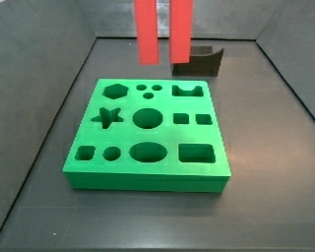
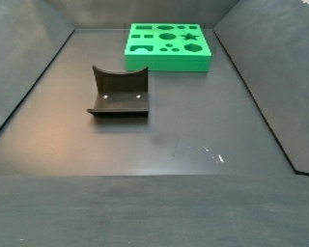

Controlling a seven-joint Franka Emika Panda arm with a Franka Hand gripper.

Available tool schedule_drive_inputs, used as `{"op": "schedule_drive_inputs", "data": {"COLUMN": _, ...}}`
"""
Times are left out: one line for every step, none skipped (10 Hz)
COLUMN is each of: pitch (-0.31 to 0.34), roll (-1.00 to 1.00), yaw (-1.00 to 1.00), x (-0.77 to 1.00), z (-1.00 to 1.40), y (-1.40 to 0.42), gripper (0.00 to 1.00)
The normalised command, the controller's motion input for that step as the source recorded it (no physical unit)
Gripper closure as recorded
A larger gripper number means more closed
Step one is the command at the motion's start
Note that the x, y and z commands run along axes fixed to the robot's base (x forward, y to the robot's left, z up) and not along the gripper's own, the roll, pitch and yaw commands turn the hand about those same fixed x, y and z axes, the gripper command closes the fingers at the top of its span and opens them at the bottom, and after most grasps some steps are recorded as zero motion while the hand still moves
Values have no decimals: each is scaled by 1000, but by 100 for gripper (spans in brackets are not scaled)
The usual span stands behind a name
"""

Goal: Insert the double-square object.

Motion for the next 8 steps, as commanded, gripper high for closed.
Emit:
{"op": "schedule_drive_inputs", "data": {"pitch": 0, "roll": 96, "yaw": 23, "x": 1000, "z": -323, "y": 194, "gripper": 100}}
{"op": "schedule_drive_inputs", "data": {"pitch": 0, "roll": 97, "yaw": 17, "x": 1000, "z": -340, "y": 177, "gripper": 100}}
{"op": "schedule_drive_inputs", "data": {"pitch": 0, "roll": 110, "yaw": 11, "x": 1000, "z": -371, "y": 146, "gripper": 100}}
{"op": "schedule_drive_inputs", "data": {"pitch": 6, "roll": 129, "yaw": 23, "x": 1000, "z": -369, "y": 134, "gripper": 100}}
{"op": "schedule_drive_inputs", "data": {"pitch": 9, "roll": 130, "yaw": 71, "x": 966, "z": -446, "y": 100, "gripper": 100}}
{"op": "schedule_drive_inputs", "data": {"pitch": 0, "roll": 116, "yaw": 74, "x": 909, "z": -609, "y": 11, "gripper": 100}}
{"op": "schedule_drive_inputs", "data": {"pitch": 0, "roll": 137, "yaw": 29, "x": 843, "z": -780, "y": -34, "gripper": 100}}
{"op": "schedule_drive_inputs", "data": {"pitch": 0, "roll": 264, "yaw": 34, "x": 694, "z": -709, "y": -263, "gripper": 100}}
